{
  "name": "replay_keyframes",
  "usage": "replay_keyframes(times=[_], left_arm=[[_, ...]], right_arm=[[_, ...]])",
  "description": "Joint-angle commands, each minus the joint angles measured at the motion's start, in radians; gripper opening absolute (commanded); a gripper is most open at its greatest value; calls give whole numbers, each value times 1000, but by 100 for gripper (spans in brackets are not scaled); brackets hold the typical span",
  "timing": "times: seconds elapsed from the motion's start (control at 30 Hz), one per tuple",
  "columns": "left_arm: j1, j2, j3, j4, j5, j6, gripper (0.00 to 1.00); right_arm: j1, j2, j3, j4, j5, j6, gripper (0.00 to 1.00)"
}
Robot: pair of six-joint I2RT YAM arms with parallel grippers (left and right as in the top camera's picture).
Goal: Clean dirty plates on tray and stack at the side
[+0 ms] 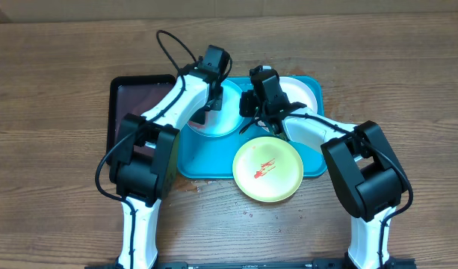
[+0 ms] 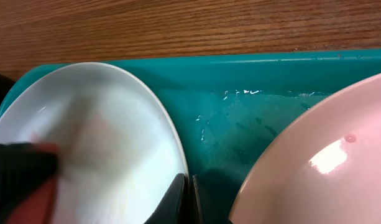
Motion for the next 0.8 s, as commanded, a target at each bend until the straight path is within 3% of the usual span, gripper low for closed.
replay_keyframes(times=[0.0,0.27,0.77], left_arm=[[-34,43,21,-11,148,27,4],[-33,53,-20,81,166,23,4],[41,75,-43,72,-71,42,4]], right_arm=[[-1,-6,29,16,-5,9,4],[-1,-6,29,9,-5,9,4],[-1,-6,29,9,-5,9,4]])
